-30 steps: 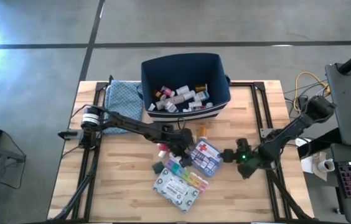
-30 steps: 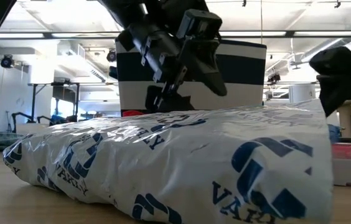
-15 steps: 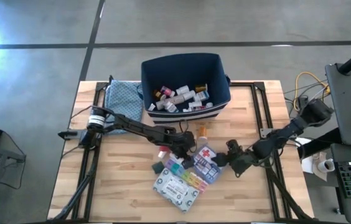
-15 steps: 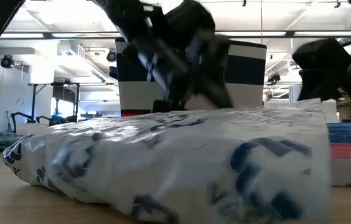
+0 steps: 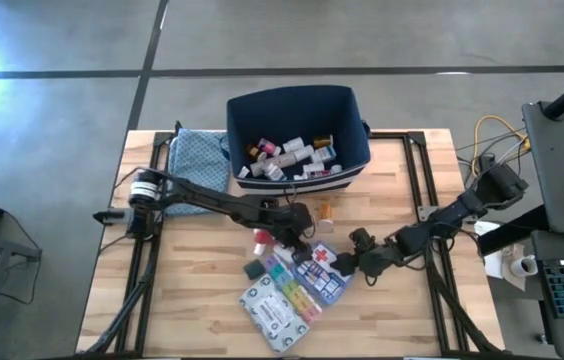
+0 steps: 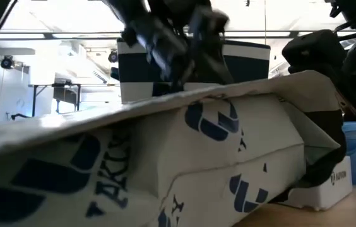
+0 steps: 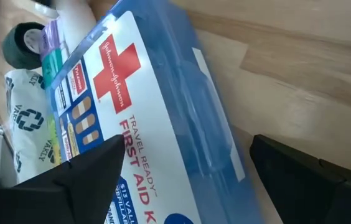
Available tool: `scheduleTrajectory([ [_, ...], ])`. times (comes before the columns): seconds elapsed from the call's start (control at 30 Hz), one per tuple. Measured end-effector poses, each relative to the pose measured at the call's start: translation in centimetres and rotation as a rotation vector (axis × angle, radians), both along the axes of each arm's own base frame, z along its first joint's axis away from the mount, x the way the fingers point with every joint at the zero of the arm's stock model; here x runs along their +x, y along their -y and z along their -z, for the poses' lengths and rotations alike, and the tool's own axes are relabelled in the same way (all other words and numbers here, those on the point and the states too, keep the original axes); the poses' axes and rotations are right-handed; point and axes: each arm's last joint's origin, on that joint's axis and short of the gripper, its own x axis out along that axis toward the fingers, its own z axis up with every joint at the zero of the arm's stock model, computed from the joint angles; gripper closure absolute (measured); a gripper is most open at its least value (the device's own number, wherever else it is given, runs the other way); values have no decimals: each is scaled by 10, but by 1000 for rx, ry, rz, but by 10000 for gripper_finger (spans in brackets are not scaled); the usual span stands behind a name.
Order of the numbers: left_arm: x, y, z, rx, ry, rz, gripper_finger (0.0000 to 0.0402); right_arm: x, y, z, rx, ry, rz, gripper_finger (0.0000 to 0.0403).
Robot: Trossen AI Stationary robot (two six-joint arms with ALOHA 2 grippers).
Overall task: Pick & place medical supplies in basket/bin
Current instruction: Put the medicine kit into the blue bin
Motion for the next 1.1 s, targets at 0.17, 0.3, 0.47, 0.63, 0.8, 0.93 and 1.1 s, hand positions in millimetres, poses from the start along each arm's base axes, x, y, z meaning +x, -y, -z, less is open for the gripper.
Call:
scheduleTrajectory([
  [0.17, -16, 16, -30, 76, 59, 128, 114, -2, 1, -2, -23, -3, -4, 62],
  [0.3, -22, 40, -32, 228, 132, 352, 114, -3, 8, -3, -40, -11, 49, 62],
  [0.47, -26, 63, -27, 274, 118, 410, 128, -2, 16, -3, -61, -22, 91, 62],
  [0.63, -30, 71, -22, 115, -7, 227, 170, -2, 20, -2, -92, -33, 119, 62],
  [0.8, -25, 78, -16, 74, -17, -27, 225, 0, 21, -3, -172, -28, 30, 62],
  [0.93, -10, 80, 0, 8, 23, -141, 251, 2, 17, -7, -130, -27, -20, 62],
  [1.1, -1, 89, 17, -14, -23, -165, 258, 4, 19, -9, -144, -18, 2, 62],
])
